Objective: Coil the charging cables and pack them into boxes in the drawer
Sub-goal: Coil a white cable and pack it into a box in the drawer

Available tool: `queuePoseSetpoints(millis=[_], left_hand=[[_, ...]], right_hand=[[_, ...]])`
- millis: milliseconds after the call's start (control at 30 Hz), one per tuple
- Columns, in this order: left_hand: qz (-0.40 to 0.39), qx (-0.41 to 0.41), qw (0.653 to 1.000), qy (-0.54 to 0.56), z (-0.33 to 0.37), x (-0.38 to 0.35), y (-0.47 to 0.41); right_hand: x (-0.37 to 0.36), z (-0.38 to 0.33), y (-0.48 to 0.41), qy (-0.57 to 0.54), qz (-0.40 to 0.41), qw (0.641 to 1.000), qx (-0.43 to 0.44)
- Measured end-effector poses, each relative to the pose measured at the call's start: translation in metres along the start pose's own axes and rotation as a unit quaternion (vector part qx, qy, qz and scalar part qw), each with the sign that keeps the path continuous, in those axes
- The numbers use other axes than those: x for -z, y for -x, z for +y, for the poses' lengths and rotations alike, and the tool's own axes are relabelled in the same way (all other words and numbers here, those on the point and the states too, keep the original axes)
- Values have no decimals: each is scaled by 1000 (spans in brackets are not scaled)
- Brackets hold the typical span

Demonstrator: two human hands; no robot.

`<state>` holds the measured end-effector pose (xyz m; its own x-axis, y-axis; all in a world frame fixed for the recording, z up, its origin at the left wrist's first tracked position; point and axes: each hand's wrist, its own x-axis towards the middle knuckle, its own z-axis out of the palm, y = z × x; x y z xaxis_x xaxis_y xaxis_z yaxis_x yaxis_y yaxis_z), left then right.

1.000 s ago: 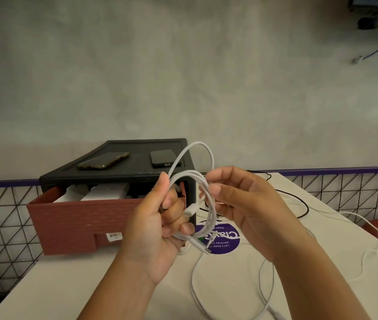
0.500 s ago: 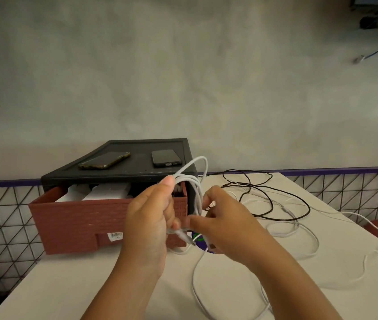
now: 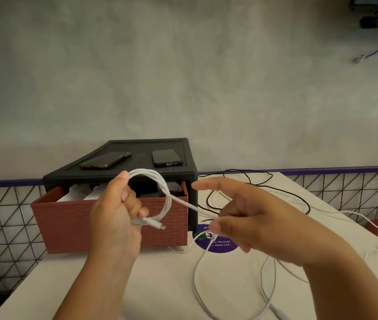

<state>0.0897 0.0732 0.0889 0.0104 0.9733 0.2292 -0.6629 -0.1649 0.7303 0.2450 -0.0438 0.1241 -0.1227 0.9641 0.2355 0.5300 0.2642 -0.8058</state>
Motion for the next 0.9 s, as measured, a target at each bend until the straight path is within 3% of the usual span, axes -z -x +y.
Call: queuePoseSetpoints(millis=[133,200,300,367,500,567,667,800,900], left_hand=[[-34,67,993,88,5,-3,2],[-53,98,984,136,7,-5,4],[-78,122,972,185,5,-12,10],[-95,131,965,207,1,-17,14],[-132,138,957,219,-4,-22,20],[-146,148,959,195,-7,-24,24],[-169,188,958,135,-17,-27,33],[-221,228,945,75,-34,-34,51],[-223,223,947,56,-37,-36,56]], right_hand=[[2,6,-2,8,51,998,25],[-3,12,-7,125,116,985,18],[-16,17,-18,319,197,927,9],[-23,22,-25,333,220,917,2],[-22,24,-28,154,182,970,-54],[-20,24,-28,34,204,976,-70],[-22,26,-33,-111,269,955,-61],[-30,25,-34,-258,261,930,-32],[-32,29,-38,-366,276,888,-40]])
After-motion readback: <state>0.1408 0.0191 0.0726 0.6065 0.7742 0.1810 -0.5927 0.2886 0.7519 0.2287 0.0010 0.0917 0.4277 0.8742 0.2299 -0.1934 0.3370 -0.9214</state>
